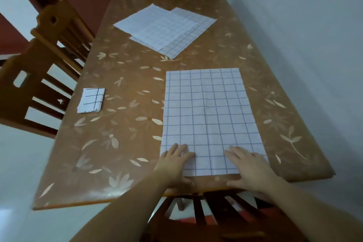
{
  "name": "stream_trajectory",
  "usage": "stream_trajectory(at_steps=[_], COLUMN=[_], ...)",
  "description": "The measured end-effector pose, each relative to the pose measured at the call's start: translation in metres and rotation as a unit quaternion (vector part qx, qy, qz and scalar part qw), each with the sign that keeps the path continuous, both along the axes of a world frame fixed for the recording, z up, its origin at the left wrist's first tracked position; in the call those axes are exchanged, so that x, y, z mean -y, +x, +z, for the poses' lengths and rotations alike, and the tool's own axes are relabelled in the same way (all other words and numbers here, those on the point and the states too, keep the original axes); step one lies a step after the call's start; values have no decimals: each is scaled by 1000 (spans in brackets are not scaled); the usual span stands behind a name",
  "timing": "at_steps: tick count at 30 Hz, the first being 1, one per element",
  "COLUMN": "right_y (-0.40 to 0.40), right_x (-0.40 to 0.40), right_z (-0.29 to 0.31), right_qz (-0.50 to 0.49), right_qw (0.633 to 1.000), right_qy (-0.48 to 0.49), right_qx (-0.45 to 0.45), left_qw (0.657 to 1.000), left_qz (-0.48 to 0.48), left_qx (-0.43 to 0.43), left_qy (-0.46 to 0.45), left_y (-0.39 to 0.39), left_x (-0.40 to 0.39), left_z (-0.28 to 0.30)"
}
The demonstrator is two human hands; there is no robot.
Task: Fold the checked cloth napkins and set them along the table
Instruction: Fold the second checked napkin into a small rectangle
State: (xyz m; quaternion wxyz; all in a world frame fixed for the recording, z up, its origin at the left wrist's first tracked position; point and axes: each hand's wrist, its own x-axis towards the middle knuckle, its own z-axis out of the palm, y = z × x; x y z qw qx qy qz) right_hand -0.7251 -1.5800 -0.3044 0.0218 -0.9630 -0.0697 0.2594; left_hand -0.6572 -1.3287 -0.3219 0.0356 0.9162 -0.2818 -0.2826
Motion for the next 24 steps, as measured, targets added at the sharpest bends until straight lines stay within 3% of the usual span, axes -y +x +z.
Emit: stream_trajectory(at_steps=[9, 16, 21, 24], right_y=[-16, 4, 21, 23], right_x=[-10, -26, -23, -13], right_z=[-2, -15, -7, 8], right_qz=[55, 158, 149, 30], right_qw=[998, 974, 978, 982], right_qy=[-23, -137, -47, 61], right_qx=[32, 89, 140, 176], left_qw=[1000, 998, 997, 994], left_qz=[3, 44, 71, 90], left_qx=[17, 17, 20, 50], left_qy=[-11, -30, -8, -29], left_y=[-18, -19, -21, -21], left_x=[-6, 1, 13, 20], left_z=[-1, 5, 14, 18])
